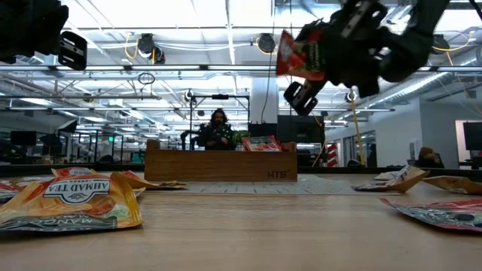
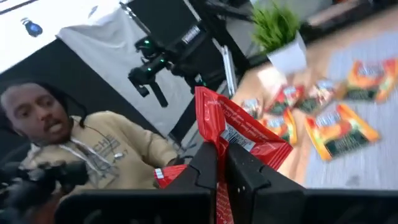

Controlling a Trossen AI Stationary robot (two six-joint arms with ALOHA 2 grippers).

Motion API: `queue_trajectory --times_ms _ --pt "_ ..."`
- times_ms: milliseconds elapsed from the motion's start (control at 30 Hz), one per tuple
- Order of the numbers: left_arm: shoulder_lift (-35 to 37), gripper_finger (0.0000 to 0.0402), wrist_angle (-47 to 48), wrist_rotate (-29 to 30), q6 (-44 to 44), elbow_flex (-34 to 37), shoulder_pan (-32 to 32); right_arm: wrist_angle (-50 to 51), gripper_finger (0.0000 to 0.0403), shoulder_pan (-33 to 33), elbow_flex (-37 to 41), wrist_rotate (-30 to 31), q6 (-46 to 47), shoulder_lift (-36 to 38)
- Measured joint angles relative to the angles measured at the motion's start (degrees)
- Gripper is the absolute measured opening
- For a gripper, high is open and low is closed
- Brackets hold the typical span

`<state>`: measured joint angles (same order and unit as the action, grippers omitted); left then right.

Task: Pick & Place Tea
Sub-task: Put the red tea bag into the wooden organizer

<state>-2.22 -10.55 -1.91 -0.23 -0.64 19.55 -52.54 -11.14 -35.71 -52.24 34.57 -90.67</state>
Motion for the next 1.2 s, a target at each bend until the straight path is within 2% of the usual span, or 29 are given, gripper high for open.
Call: queue_trajectory --times_ms 67,133,267,400,533,800,967,1067,1200 --pt "0.0 0.0035 0.0 0.0 0.0 0.0 0.0 8.6 0.0004 -1.3 -3.4 -2.1 -2.5 0.0" --pt "0.0 0.0035 0.0 0.0 0.0 0.0 0.0 17.7 0.0004 -2.4 -6.7 -1.0 -9.2 0.0" --pt "0.0 0.0035 0.0 0.0 0.0 0.0 0.0 29.0 0.0004 -4.2 -9.5 10.8 -24.0 0.0" --pt "0.0 0.0035 0.0 0.0 0.0 0.0 0.0 30.2 0.0004 -5.1 -9.7 23.5 -31.7 -0.3" --pt "0.0 0.0035 0.0 0.0 0.0 0.0 0.0 29.7 0.0004 -4.5 -9.7 32.8 -38.1 -0.3" --pt "0.0 0.0035 0.0 0.0 0.0 0.0 0.0 29.6 0.0004 1.9 -9.7 52.2 -44.5 -0.3" --pt "0.0 0.0035 0.0 0.0 0.0 0.0 0.0 34.0 0.0015 5.2 -9.7 63.4 -46.2 -0.4" --pt "0.0 0.0035 0.0 0.0 0.0 0.0 0.0 35.2 0.0023 5.9 -9.7 68.4 -45.8 -0.4" --pt "0.0 0.0035 0.0 0.0 0.0 0.0 0.0 34.6 0.0028 6.0 -9.6 68.6 -44.1 -0.4"
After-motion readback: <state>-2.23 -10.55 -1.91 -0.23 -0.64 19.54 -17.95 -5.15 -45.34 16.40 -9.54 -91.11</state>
